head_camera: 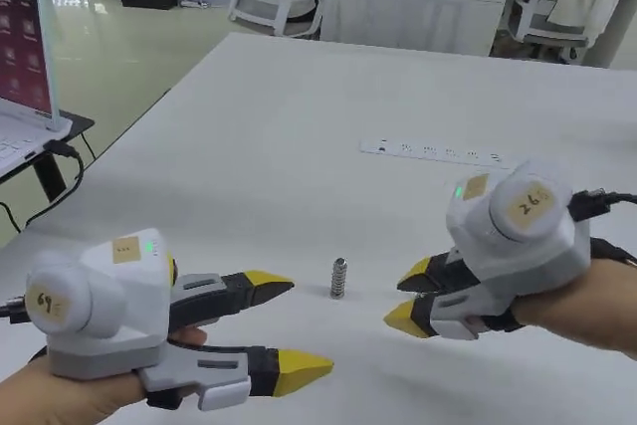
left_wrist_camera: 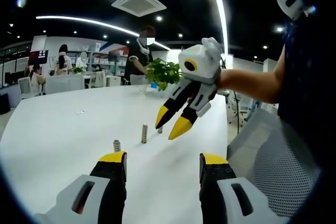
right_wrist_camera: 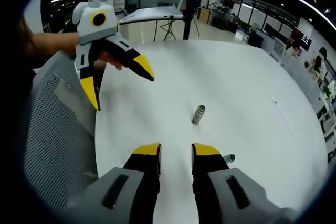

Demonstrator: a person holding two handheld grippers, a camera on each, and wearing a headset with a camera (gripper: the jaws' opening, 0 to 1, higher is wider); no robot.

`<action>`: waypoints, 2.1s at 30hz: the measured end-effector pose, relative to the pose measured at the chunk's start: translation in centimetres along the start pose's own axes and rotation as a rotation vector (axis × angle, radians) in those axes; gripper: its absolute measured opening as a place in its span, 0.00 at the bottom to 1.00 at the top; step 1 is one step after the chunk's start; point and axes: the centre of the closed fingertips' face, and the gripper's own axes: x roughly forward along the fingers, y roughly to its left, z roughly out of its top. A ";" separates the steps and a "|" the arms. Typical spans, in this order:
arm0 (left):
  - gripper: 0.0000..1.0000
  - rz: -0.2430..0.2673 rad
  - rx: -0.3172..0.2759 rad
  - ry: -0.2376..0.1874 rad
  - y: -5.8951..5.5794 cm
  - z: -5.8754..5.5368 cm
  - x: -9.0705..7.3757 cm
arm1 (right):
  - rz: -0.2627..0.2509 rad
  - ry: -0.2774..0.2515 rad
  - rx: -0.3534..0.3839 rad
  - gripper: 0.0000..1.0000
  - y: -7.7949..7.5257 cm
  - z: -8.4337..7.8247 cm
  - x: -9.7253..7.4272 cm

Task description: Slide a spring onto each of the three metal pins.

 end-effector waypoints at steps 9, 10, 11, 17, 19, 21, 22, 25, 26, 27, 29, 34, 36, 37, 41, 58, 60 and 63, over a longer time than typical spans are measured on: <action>0.52 0.003 0.004 -0.002 0.0 0.3 -0.3 | -0.030 -0.029 0.066 0.22 0.4 -2.0 -2.1; 0.52 0.003 0.005 -0.002 0.0 0.3 -0.3 | -0.034 -0.032 0.073 0.22 0.5 -2.4 -2.4; 0.52 0.004 0.006 -0.002 0.0 0.3 -0.4 | -0.037 -0.035 0.077 0.22 0.5 -2.7 -2.7; 0.52 0.007 0.006 0.000 0.0 0.4 -0.5 | -0.072 -0.068 0.127 0.23 0.1 -4.0 -4.4; 0.52 0.007 0.006 0.001 0.0 0.5 -0.5 | -0.090 -0.084 0.136 0.24 -0.2 -4.5 -5.1; 0.53 0.007 0.006 0.002 0.0 0.4 -0.6 | -0.101 -0.097 0.151 0.24 -0.5 -5.0 -5.6; 0.53 0.008 0.007 0.003 -0.1 0.4 -0.6 | -0.114 -0.107 0.158 0.25 -0.7 -5.2 -6.0; 0.53 0.012 0.005 0.001 0.0 0.4 -0.7 | -0.139 -0.131 0.190 0.26 -1.3 -5.9 -7.0; 0.53 0.013 0.004 0.000 0.0 0.4 -0.7 | -0.146 -0.139 0.200 0.26 -1.4 -6.0 -7.2; 0.53 0.014 0.003 0.001 0.0 0.4 -0.7 | -0.156 -0.149 0.213 0.26 -1.7 -6.3 -7.6; 0.53 0.015 0.002 0.002 0.0 0.4 -0.7 | -0.171 -0.161 0.227 0.27 -1.8 -6.8 -8.1; 0.54 0.008 0.002 0.011 -0.2 0.2 -0.4 | -0.196 -0.203 0.268 0.30 -1.8 -7.8 -8.8; 0.54 0.006 0.001 0.014 -0.2 0.1 -0.3 | -0.193 -0.212 0.276 0.30 -1.5 -8.2 -8.9; 0.54 0.005 0.001 0.016 -0.2 0.0 -0.2 | -0.197 -0.217 0.279 0.31 -1.5 -8.5 -9.0; 0.55 0.004 -0.002 0.018 -0.3 -0.2 -0.1 | -0.207 -0.244 0.292 0.33 -1.4 -9.3 -9.6; 0.59 0.014 -0.017 0.023 -0.3 -0.6 -0.2 | -0.226 -0.310 0.299 0.58 -1.5 -10.3 -11.0; 0.59 0.014 -0.017 0.025 -0.3 -0.7 -0.2 | -0.226 -0.314 0.301 0.61 -1.4 -10.4 -11.0; 0.59 0.013 -0.017 0.026 -0.3 -0.7 -0.1 | -0.222 -0.316 0.310 0.65 -1.3 -10.6 -11.0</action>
